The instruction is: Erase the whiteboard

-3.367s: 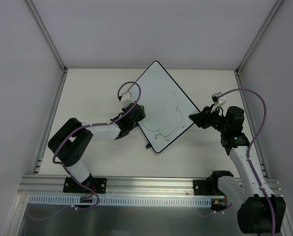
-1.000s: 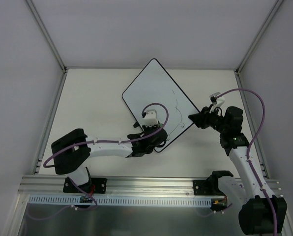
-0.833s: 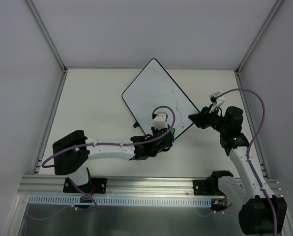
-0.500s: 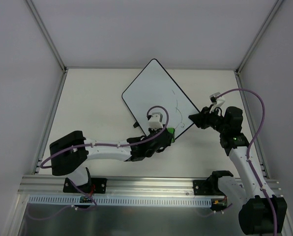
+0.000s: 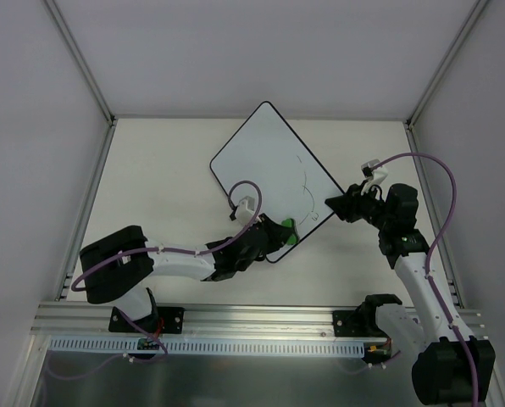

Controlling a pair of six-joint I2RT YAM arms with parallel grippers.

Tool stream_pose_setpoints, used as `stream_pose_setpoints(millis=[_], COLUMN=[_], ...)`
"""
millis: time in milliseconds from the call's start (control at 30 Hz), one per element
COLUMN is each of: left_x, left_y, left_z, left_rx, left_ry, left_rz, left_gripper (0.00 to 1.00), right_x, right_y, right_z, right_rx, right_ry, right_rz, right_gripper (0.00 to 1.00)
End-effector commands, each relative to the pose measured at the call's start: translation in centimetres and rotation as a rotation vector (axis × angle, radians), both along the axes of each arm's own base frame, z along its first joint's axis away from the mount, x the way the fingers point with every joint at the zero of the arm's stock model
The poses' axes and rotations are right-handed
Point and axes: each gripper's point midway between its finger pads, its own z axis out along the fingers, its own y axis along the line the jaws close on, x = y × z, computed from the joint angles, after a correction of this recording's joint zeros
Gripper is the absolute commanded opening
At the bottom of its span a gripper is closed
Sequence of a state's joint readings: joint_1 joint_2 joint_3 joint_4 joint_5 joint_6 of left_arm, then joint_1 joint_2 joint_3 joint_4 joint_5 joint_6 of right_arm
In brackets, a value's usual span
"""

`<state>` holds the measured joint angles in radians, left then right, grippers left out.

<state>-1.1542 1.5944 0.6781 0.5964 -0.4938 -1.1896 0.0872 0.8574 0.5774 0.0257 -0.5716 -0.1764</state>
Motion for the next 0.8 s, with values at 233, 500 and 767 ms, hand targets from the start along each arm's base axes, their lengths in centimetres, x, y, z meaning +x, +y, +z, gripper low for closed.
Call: stream_pose_setpoints(millis=[233,500,767], left_x=[-1.8,-2.3,-1.5], left_y=[8.4,10.6,13.5], left_z=[-9.8,-11.8,-11.8], left_rx=[0.528,0.608,0.627], left_ry=[0.115,0.199,0.231], left_rz=[0.028,0.075,0.140], left_gripper=[0.00,0.00,0.00], right_x=[-1.9,-1.9,-2.0], right_y=[1.3,1.3,1.3], right_z=[-2.4,-2.3,-2.4], right_rx=[-0.136,-0.137,-0.138], right_ry=[-0.024,-0.029,-0.027], right_rz=[0.161,0.160,0.160], right_gripper=[0.00,0.00,0.00])
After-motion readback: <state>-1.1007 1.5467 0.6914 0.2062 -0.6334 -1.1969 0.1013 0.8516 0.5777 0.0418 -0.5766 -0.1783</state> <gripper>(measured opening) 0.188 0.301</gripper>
